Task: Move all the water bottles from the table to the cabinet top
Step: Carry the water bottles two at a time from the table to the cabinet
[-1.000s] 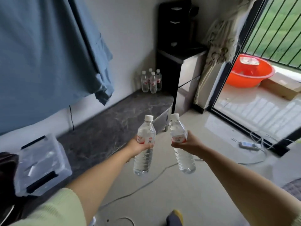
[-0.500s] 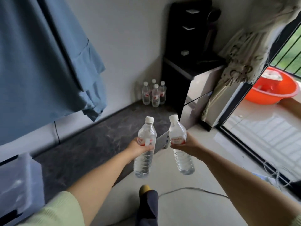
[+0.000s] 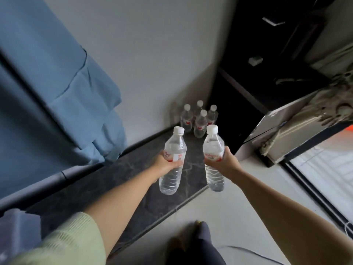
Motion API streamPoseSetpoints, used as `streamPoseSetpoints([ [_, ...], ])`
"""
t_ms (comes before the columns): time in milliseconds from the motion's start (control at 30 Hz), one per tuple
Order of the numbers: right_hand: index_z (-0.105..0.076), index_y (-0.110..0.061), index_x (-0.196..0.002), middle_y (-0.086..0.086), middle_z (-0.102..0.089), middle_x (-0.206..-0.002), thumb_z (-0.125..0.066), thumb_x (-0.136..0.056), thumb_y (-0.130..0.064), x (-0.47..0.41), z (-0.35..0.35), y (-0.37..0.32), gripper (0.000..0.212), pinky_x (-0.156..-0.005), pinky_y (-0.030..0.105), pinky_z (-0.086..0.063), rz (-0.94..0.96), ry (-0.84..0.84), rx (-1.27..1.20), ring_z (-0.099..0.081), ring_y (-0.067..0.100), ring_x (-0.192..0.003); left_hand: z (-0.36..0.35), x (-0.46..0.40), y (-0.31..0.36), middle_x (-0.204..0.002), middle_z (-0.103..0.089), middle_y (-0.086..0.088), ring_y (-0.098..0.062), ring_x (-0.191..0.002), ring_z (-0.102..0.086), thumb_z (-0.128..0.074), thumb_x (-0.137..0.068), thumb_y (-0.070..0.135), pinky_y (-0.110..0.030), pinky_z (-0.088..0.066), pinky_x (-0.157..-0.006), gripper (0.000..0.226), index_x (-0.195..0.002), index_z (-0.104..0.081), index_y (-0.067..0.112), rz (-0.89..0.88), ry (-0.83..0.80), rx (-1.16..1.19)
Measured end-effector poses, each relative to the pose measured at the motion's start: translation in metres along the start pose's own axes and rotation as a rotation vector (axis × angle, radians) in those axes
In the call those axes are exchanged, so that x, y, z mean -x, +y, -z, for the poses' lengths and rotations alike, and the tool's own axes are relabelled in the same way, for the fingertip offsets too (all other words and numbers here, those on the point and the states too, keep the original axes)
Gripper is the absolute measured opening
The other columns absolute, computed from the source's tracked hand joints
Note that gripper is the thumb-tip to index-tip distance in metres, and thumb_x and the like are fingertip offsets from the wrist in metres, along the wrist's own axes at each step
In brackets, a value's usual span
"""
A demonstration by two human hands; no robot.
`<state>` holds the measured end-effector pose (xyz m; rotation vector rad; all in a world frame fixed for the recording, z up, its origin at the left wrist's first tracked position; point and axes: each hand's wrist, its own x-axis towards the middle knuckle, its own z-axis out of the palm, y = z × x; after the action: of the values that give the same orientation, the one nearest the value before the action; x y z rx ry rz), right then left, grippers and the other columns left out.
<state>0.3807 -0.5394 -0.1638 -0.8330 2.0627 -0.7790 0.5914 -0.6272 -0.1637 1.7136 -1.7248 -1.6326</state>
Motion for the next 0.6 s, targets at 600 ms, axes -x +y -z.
streamPoseSetpoints([
  [600,-0.043,-0.023,-0.133,0.004,-0.06,-0.125,-0.084,-0.067,-0.035,-0.241,-0.111,-0.009,0.079,-0.097,0.041,-0.048,-0.146,-0.013,-0.212,-0.058,0.024,-0.113,-0.036,-0.25,-0.008,-0.109,-0.069,-0.002,-0.022,-0.102,-0.066,-0.085,-0.069,0.026,-0.047,-0.053,-0.093,0.042,-0.104,-0.06,0.029,0.155,0.155,0.207],
])
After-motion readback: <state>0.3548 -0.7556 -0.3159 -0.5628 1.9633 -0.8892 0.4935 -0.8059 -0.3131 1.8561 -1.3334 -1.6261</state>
